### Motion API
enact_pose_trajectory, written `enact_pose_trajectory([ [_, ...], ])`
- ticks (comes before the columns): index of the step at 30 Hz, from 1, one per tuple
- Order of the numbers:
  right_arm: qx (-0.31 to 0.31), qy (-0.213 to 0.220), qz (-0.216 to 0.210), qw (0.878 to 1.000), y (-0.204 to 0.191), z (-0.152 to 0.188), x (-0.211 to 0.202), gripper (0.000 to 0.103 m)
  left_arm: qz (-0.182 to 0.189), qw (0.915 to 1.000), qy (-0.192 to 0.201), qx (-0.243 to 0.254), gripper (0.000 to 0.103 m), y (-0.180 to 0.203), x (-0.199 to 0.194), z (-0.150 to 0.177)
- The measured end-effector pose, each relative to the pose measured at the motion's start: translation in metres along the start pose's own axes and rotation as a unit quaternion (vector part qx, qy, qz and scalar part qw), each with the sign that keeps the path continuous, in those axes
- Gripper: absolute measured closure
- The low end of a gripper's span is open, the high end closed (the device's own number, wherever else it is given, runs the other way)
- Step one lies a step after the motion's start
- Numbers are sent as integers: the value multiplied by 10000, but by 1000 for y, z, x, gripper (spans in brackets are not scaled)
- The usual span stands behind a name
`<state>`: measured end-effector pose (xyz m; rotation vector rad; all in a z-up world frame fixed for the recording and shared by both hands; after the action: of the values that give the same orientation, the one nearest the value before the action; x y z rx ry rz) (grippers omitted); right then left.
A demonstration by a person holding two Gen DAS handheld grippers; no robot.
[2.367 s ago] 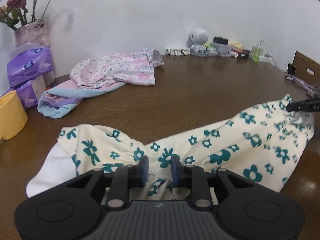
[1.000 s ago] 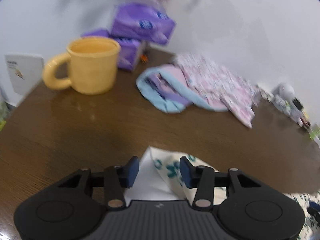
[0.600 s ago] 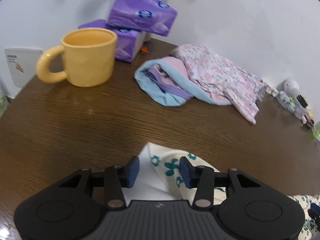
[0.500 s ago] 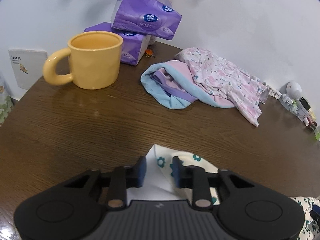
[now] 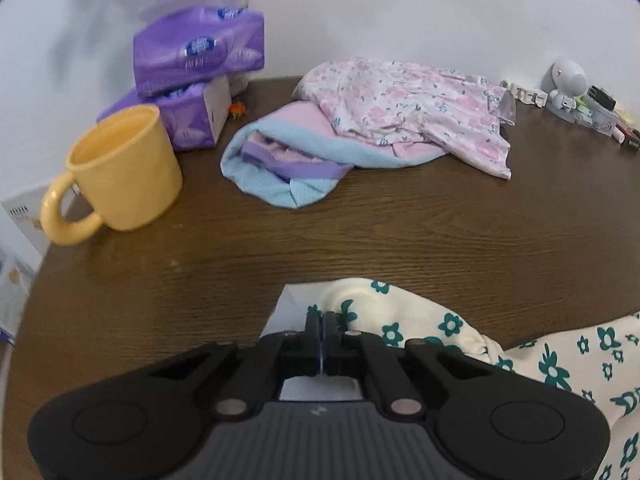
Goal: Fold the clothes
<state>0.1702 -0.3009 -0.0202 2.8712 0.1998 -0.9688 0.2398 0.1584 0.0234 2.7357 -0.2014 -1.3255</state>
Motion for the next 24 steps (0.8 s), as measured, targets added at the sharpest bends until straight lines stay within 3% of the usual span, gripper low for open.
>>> enact_pose_trajectory([
  [5, -17, 30, 0, 10000, 0, 1, 0, 62, -80, 9990, 444, -23, 103, -7, -35, 8],
  [11, -16, 54, -1, 10000, 0, 1, -1, 62, -122, 9988, 332, -324, 103, -25, -45, 30],
  [15, -10, 63, -2, 10000, 1, 2, 0, 62, 215, 9940, 463, -971, 91, -37, -55, 36],
  [19, -10, 63, 1, 10000, 0, 1, 0, 62, 989, 9799, 776, -1549, 74, -38, -65, 40],
  [21, -13, 61, 1, 10000, 0, 1, -1, 62, 1288, 9746, 698, -1695, 73, -34, -60, 39],
  [24, -15, 59, 6, 10000, 0, 1, -1, 62, 1262, 9754, 442, -1754, 74, -29, -45, 38],
])
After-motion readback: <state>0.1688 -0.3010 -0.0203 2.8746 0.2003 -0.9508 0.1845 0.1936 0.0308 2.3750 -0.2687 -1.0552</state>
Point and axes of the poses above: each gripper's, at about its wrist camera, not at the fingertips, and x roughly the way its jaws point, y to its right, z to its underside, the point moved 2 cm from there along x, roughly the way its jaws point, and after that the axes turned 14 degrees about z, right-handed, at the moved point
